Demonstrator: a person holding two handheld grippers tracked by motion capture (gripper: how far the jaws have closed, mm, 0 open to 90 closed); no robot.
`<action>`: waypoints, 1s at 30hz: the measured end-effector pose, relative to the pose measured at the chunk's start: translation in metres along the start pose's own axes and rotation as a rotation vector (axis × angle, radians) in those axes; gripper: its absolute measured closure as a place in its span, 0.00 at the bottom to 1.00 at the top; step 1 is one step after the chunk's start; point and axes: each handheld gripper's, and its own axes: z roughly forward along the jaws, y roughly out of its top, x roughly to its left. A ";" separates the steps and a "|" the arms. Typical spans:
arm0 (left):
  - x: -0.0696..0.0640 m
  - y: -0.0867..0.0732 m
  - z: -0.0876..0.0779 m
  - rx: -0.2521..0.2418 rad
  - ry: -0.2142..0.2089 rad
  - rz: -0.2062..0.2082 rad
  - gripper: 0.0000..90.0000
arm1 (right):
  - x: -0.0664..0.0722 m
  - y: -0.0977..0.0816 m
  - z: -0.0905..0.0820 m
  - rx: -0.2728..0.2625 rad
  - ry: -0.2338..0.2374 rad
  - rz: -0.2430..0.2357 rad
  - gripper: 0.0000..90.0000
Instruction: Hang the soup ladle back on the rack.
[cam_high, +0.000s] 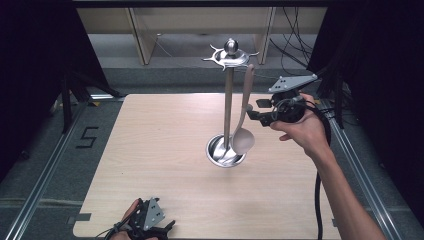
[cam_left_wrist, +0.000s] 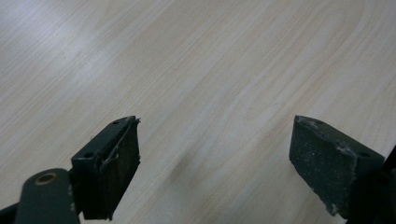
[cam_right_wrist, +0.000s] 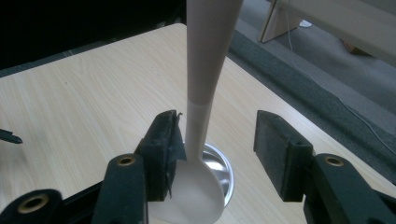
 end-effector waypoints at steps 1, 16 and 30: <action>0.000 0.000 0.000 -0.001 0.001 -0.002 0.17 | 0.000 -0.003 -0.001 -0.004 -0.012 -0.005 0.52; 0.000 0.000 0.000 -0.005 0.011 -0.005 0.17 | 0.000 -0.029 -0.011 -0.008 -0.044 0.012 0.47; -0.001 0.000 0.000 -0.005 0.016 -0.004 0.17 | 0.005 -0.062 -0.015 -0.039 -0.027 0.052 0.43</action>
